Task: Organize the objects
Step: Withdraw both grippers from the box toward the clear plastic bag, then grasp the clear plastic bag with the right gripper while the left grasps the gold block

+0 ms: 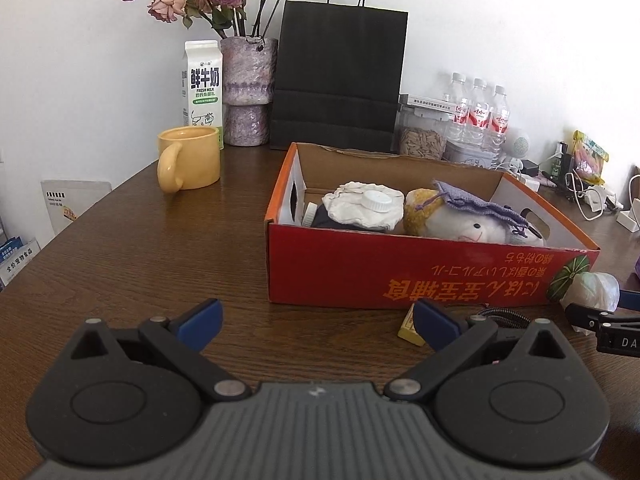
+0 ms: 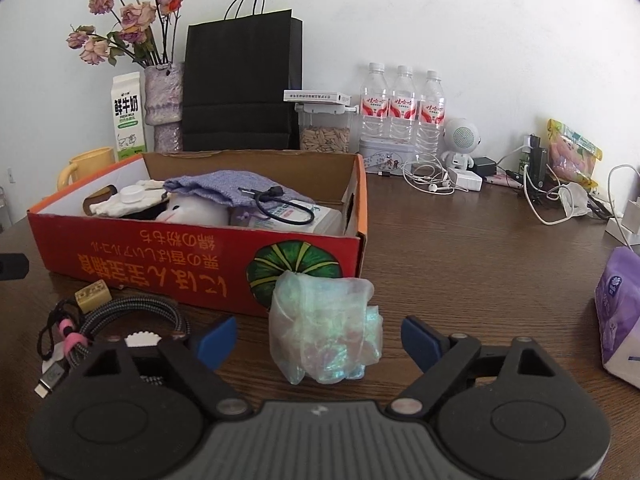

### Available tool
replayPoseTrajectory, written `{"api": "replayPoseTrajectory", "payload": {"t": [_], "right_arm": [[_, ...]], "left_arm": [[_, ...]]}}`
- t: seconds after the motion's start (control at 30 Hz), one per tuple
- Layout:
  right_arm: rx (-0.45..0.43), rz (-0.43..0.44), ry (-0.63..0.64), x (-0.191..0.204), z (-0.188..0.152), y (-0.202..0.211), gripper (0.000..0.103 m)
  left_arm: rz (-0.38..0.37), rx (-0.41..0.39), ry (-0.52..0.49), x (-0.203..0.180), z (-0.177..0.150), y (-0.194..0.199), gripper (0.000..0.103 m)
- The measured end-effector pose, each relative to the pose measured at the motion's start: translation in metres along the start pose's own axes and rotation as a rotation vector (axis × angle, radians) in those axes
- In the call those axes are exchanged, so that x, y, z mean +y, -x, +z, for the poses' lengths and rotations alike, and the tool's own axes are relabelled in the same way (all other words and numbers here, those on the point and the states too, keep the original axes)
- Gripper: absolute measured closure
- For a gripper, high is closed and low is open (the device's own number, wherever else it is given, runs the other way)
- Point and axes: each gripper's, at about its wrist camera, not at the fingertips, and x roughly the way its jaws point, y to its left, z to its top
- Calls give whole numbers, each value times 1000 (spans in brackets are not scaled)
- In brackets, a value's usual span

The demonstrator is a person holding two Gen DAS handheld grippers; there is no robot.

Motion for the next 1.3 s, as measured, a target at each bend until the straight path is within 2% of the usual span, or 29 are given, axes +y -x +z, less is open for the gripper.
{"api": "replayPoseTrajectory", "payload": {"t": [0.07,0.13,0.2,0.4,0.57,0.97,1.3], "right_arm": [[15,11,6,1,1,-3,41],[17,20,4,1,1,-3,53],[3,22,1,1,0,-1,55],[-101,11,17,4,-2,17,57],[-146,-13,-3,0,-2,25,57],[-169,-17,-20,-2,-3,29,57],[-165,-4,-26,-3,-3,29,56]], "left_arm": [[-3,4,-2,-1,-1,-1,0],[-5,10,-4,-2,-1,-2,0],[-8,15,-7,-4,-2,-3,0],[-13,31,-11,-7,-3,-8,0],[-15,55,-9,-13,0,-16,0],[1,125,-39,-38,5,-48,0],[22,138,-87,-51,3,-60,0]]}}
